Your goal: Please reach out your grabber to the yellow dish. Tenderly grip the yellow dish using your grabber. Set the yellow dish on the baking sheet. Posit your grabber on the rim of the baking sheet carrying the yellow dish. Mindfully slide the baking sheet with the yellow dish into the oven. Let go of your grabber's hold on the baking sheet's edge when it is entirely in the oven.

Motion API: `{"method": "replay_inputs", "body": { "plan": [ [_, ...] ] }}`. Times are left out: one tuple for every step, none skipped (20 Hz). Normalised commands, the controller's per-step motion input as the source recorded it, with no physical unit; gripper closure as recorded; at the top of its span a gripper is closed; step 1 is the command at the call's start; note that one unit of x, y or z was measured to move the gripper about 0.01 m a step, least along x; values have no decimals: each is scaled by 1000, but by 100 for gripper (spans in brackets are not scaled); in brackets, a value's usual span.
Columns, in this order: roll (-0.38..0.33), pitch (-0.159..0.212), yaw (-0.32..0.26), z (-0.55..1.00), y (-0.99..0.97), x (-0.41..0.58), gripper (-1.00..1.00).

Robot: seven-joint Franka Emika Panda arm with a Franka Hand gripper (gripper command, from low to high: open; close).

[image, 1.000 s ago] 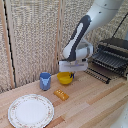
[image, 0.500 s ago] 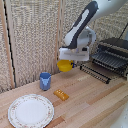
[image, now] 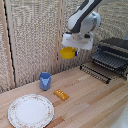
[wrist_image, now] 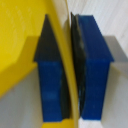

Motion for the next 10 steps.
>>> {"method": "replay_inputs", "body": {
  "plan": [
    [2,33,-197,631,-611,46,100],
    [2,14,-193,580,-623,43,100],
    [2,0,-184,534,-643,46,100],
    [5,0,-181,491,-646,49,100],
    [17,0,-164,431,-680,37,100],
    [24,0,-155,369,-691,37,100],
    [28,-32,-147,220,-709,86,100],
    [23,-48,-146,109,-731,80,100],
    [34,-54,-126,23,-777,54,100],
    [38,-56,-110,3,-811,54,100]
  ]
}}
